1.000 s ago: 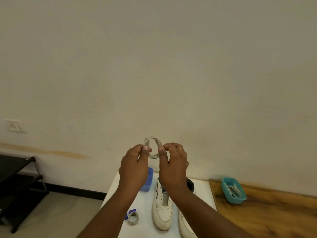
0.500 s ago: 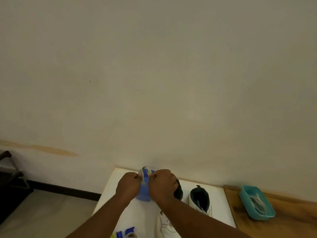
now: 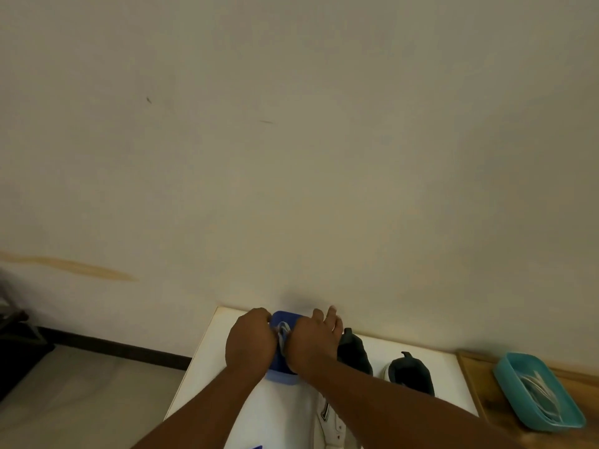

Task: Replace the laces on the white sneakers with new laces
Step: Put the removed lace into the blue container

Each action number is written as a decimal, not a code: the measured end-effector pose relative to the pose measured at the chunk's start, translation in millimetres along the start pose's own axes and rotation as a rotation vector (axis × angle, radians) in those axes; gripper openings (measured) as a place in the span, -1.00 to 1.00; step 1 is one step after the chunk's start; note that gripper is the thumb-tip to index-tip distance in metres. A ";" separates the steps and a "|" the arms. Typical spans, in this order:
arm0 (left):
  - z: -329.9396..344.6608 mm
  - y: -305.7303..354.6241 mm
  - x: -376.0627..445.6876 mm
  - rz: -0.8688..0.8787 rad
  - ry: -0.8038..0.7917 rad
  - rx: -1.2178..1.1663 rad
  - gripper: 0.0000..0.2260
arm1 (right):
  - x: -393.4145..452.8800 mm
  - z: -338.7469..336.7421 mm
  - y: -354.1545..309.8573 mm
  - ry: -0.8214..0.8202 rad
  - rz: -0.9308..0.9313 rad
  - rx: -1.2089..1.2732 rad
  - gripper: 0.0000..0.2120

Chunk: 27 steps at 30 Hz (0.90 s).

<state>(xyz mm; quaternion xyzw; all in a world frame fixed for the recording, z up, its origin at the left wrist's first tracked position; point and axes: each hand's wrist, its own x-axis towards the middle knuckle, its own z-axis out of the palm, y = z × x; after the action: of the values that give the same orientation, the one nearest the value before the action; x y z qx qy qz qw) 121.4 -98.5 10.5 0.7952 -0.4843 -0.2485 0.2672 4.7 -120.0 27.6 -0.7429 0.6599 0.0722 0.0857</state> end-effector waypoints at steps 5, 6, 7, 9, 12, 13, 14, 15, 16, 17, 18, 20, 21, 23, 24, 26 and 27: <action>11.5 -23.1 -17.6 -0.055 0.138 -0.159 -0.75 | 6.0 9.5 -6.9 -0.025 -0.011 -0.058 -0.52; 14.7 -26.9 -20.5 -0.054 0.147 -0.153 -0.78 | 6.6 11.3 -8.3 -0.023 -0.015 -0.061 -0.54; 17.0 -29.6 -23.7 -0.044 0.139 -0.144 -0.81 | 6.7 13.2 -9.9 -0.023 -0.017 -0.064 -0.56; 19.6 -29.8 -27.6 -0.049 0.129 -0.153 -0.85 | 6.8 16.5 -12.4 -0.032 -0.013 -0.060 -0.56; 21.1 -28.5 -26.0 -0.042 0.117 -0.207 -0.78 | 7.1 18.3 -15.7 -0.057 -0.007 -0.054 -0.55; 21.5 -28.7 -25.0 -0.039 0.113 -0.219 -0.76 | 7.5 18.8 -16.2 -0.064 -0.012 -0.047 -0.54; 20.8 -28.6 -25.1 -0.039 0.113 -0.225 -0.76 | 7.2 19.6 -16.0 -0.073 -0.016 -0.044 -0.54; 19.8 -29.1 -25.4 -0.042 0.113 -0.234 -0.77 | 7.3 19.9 -15.4 -0.079 -0.018 -0.045 -0.53; 19.6 -30.8 -25.2 -0.042 0.120 -0.244 -0.79 | 6.8 20.0 -13.9 -0.078 -0.017 -0.047 -0.50; 19.7 -33.2 -24.3 -0.046 0.122 -0.256 -0.80 | 5.7 19.5 -11.7 -0.069 -0.016 -0.053 -0.50; 19.2 -35.2 -23.0 -0.056 0.126 -0.263 -0.81 | 4.0 17.9 -8.5 -0.046 -0.015 -0.055 -0.53; 17.4 -38.4 -22.0 -0.075 0.128 -0.267 -0.82 | -0.9 13.6 -1.5 0.039 -0.025 -0.029 -0.64; 17.4 -40.3 -21.5 -0.079 0.126 -0.269 -0.83 | -4.8 10.6 1.0 0.088 -0.040 0.001 -0.65; 16.0 -41.3 -21.6 -0.079 0.131 -0.264 -0.84 | -11.6 7.4 2.5 0.153 -0.079 0.062 -0.58; 15.7 -40.7 -21.8 -0.079 0.134 -0.261 -0.84 | -12.9 7.2 1.9 0.146 -0.098 0.094 -0.57; 16.5 -39.1 -21.5 -0.073 0.123 -0.235 -0.83 | -14.2 6.6 -3.1 0.076 -0.110 0.152 -0.65; 15.9 -37.4 -22.2 -0.076 0.104 -0.207 -0.84 | -14.6 6.2 -5.4 0.044 -0.112 0.142 -0.69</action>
<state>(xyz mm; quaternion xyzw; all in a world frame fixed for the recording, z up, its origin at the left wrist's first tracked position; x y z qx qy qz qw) 125.7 -66.8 -23.1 0.7930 -0.4110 -0.2655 0.3630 8.4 -103.9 25.0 -0.7721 0.6226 0.0042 0.1274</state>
